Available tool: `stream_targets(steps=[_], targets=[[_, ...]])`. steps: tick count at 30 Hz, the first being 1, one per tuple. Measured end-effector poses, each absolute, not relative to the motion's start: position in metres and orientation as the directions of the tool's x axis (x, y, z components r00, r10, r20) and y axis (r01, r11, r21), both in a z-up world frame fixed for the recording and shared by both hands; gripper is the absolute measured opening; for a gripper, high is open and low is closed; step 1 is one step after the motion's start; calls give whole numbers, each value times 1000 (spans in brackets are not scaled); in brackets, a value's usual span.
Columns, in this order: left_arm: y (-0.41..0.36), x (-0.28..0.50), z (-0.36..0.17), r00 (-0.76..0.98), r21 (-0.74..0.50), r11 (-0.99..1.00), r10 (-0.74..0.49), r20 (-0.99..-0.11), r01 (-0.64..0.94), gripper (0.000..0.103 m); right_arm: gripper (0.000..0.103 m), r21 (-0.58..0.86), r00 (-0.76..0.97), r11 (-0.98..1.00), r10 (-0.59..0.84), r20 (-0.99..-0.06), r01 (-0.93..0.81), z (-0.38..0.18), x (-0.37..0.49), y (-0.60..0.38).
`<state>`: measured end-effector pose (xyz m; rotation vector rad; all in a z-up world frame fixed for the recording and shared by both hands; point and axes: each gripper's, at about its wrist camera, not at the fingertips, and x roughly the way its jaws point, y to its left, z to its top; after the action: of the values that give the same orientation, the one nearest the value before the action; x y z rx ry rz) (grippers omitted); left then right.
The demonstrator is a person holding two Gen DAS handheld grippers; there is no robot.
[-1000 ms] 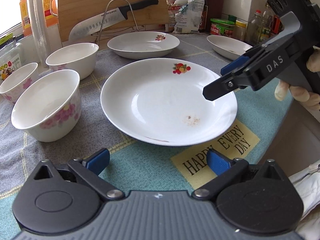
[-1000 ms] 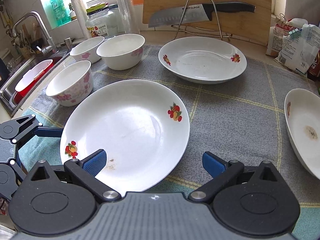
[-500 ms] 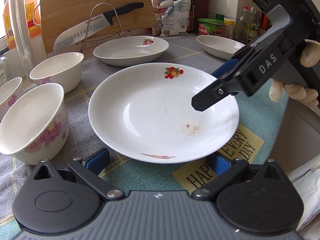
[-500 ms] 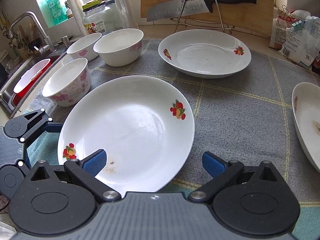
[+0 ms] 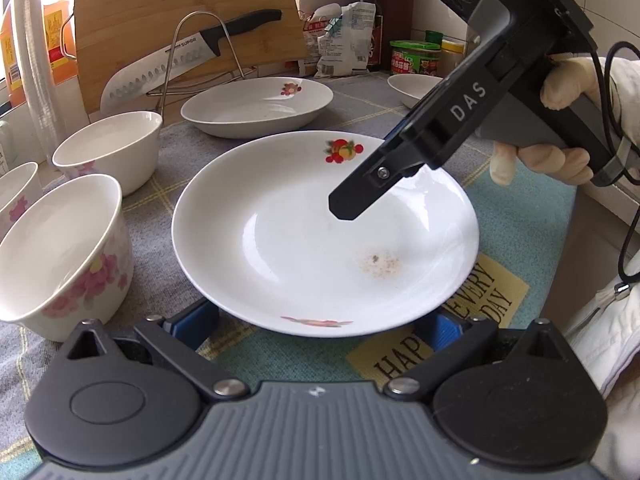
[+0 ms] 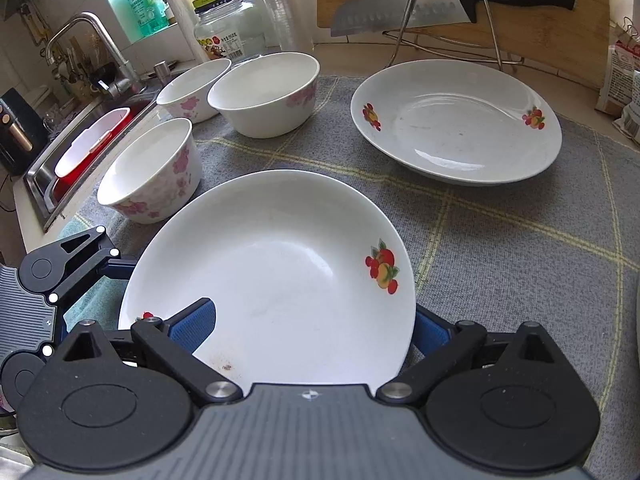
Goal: Organize plates and bowls
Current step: 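Grasp the rim of the fruit-decal white plate with the right gripper, then lift the fruit-decal plate and carry it over the stained plate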
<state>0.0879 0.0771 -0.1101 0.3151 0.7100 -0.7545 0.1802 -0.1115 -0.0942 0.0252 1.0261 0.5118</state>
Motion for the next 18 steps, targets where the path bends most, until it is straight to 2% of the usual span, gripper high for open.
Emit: stream_targets(steps=[18], targets=[[76,92,-109,488,16,669,-526,-697,743,103,101,297,342,837,475,-811,-460,-95,206,-110]])
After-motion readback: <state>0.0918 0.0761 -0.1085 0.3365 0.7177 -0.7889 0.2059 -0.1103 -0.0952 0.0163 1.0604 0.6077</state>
